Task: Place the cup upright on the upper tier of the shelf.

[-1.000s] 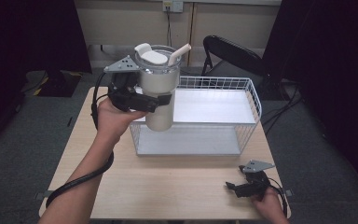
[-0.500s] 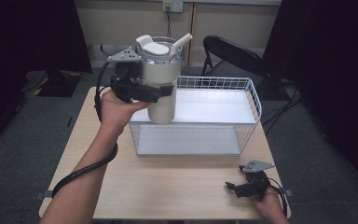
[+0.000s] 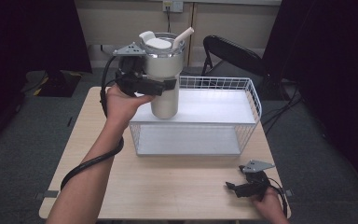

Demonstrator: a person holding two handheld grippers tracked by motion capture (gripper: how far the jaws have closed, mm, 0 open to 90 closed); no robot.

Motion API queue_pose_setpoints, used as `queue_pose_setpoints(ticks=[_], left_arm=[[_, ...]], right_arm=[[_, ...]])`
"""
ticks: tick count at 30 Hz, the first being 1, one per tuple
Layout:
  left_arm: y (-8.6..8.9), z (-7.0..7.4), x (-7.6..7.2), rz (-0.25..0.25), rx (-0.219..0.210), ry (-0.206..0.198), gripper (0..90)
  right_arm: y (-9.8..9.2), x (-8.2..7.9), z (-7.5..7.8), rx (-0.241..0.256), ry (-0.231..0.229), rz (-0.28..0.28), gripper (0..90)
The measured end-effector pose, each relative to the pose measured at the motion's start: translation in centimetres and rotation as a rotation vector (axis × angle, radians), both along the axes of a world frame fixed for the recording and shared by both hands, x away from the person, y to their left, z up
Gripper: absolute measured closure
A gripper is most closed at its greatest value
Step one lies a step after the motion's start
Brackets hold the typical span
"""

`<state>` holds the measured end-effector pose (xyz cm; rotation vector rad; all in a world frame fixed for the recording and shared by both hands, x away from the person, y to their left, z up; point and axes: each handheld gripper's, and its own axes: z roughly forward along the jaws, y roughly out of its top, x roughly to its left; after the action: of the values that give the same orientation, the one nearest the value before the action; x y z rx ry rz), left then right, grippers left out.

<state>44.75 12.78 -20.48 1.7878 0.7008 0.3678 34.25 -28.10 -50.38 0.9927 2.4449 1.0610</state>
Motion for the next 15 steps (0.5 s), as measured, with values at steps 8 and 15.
queue_pose_setpoints(ticks=[8, 15], left_arm=[[-0.1, -0.2, 1.0, 0.023, -0.004, 0.002, 10.3], [-0.4, -0.4, 1.8, 0.046, 0.004, 0.001, 10.4]], right_arm=[[0.0, 0.0, 0.0, 0.0, 0.0, 0.0, 10.0], [0.0, 0.0, 0.0, 0.0, -0.001, 0.0, 10.0]])
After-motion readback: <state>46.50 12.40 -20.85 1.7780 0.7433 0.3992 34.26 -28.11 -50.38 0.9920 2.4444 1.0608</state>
